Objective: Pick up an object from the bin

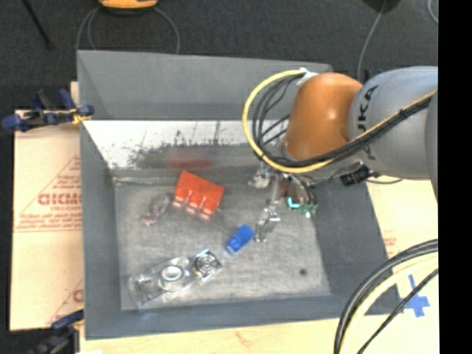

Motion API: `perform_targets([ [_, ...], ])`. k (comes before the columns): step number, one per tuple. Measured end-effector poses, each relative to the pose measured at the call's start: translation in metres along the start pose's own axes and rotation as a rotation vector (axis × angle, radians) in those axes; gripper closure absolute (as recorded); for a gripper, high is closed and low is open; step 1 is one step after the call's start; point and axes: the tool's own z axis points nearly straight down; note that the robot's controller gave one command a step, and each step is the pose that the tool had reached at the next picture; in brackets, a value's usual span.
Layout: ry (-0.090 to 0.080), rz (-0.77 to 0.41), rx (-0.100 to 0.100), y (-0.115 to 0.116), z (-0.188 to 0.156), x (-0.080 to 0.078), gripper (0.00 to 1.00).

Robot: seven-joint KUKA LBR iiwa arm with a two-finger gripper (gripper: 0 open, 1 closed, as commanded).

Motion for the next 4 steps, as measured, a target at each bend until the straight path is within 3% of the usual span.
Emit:
perform_targets([
  [1,-0.014,-0.234,0.002,0.016,0.067,0.004,0.0],
  [2,-0.01,-0.351,0.002,0.012,0.04,0.018,0.0],
  [3,-0.004,-0.415,0.001,-0.001,0.041,0.023,0.0],
  [4,-0.009,-0.506,0.006,0.026,0.067,0.003,0.0],
])
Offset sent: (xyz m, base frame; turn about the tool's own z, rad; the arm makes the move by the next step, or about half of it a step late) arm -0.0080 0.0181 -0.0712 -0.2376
